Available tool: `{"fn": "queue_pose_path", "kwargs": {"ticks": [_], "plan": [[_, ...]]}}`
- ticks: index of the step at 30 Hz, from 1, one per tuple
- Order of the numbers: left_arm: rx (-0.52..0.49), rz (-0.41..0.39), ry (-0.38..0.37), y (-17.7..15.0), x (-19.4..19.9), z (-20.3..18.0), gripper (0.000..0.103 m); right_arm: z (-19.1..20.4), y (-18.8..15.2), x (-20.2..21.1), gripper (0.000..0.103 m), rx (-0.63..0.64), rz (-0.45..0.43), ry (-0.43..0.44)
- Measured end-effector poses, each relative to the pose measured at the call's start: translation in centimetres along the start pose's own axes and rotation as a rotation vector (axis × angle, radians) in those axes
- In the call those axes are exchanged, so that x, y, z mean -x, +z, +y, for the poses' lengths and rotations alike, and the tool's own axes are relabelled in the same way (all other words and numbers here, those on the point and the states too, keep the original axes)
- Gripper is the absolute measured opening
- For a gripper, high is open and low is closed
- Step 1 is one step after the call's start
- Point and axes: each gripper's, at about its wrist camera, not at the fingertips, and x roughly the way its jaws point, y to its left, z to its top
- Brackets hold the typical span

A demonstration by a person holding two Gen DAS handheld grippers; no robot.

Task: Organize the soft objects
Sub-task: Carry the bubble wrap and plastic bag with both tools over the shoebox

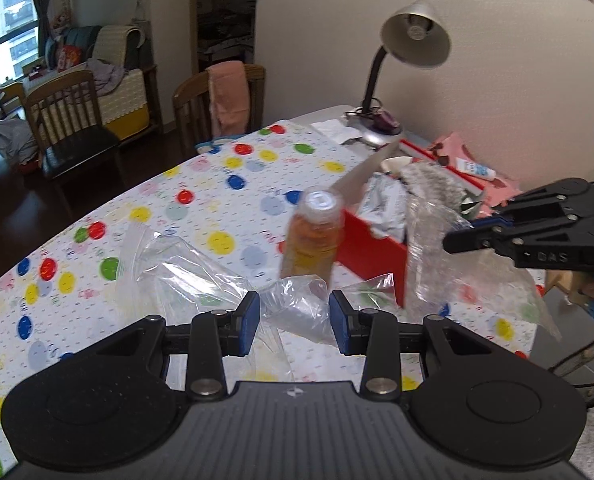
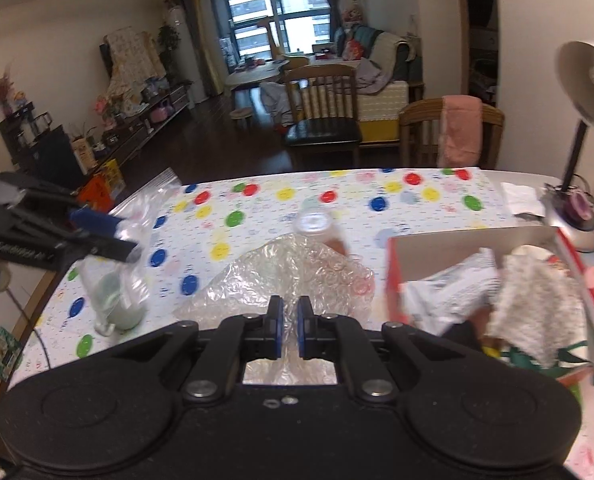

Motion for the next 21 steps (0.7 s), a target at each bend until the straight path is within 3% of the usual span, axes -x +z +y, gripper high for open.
{"fn": "queue_pose_path", "kwargs": {"ticks": [13,21], "plan": [[-0.028,0.003,-0.170,4.1,-4.9,-11.8,0.037,-10.8,0.1,2.7,0.006,-0.056,-0.021,-0.075],[-0.069,-0.002,-0.200,7.5,-9.3,-17.9,0.037,-17.5,0.1,3.5,0.006,-0.082,-0.038,-0.134]]}}
